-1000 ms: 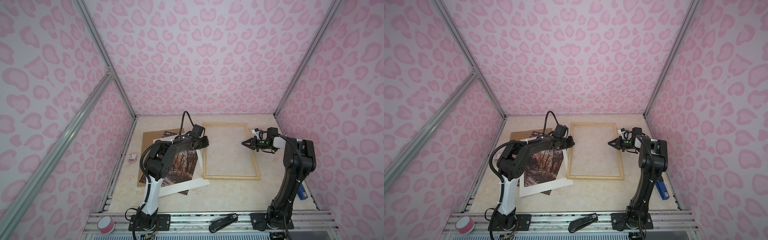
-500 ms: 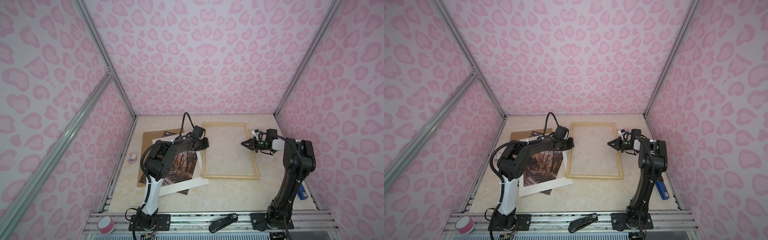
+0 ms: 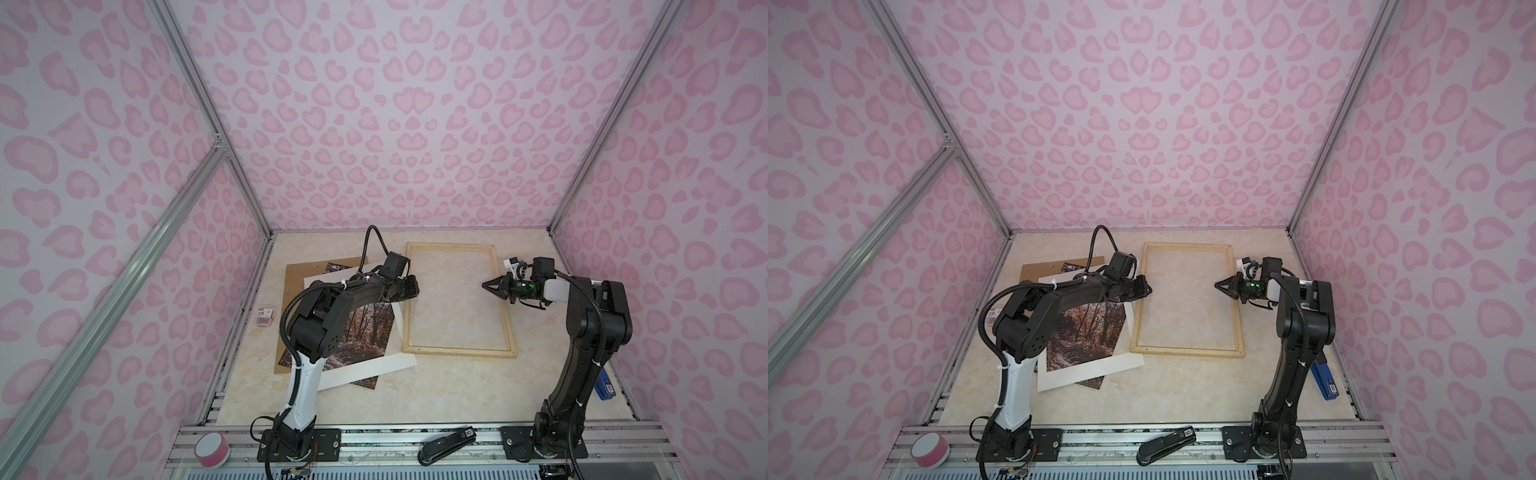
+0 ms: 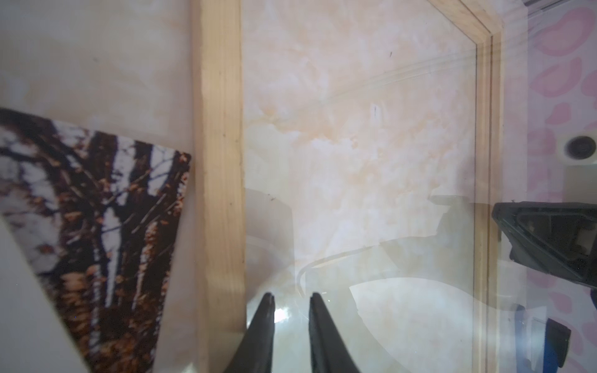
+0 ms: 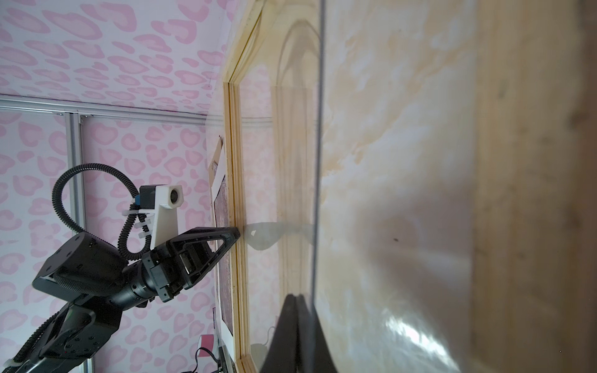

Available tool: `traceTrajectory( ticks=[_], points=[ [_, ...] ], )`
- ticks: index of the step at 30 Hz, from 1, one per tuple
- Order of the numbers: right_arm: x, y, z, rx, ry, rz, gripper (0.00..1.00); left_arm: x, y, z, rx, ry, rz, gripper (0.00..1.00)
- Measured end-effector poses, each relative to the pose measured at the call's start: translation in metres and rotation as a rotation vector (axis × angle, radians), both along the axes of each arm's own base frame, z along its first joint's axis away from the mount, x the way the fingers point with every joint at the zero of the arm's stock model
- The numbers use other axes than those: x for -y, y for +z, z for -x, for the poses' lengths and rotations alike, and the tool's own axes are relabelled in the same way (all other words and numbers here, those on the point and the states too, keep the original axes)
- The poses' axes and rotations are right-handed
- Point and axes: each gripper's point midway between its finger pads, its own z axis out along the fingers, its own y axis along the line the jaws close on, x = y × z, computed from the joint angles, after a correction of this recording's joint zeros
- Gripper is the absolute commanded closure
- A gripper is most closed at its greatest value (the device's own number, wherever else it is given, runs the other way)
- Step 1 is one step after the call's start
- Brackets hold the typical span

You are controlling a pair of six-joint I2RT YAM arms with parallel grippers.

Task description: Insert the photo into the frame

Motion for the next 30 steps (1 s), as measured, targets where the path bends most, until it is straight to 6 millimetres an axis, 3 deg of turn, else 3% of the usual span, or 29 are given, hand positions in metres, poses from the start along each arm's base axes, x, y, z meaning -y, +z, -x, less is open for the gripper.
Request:
traceTrajectory(
  ticks=[4, 11, 19, 30],
  points=[
    [0.0, 0.002, 0.0, 0.008, 0.002, 0.004, 1.0, -0.001, 0.007, 0.0, 0.01, 0.001, 0.007, 0.69],
    [0.003, 0.002, -0.001, 0.016, 0.0, 0.039, 0.79, -0.001, 0.031, 0.0, 0.045, -0.001, 0.035, 0.51],
    [0.007, 0.0, -0.002, 0.016, -0.004, 0.089, 0.64, -0.002, 0.059, -0.004, 0.102, -0.005, 0.067, 0.49],
    [0.014, 0.001, -0.001, 0.006, -0.011, 0.177, 0.53, -0.005, 0.064, -0.002, 0.115, -0.011, 0.061, 0.49]
  ],
)
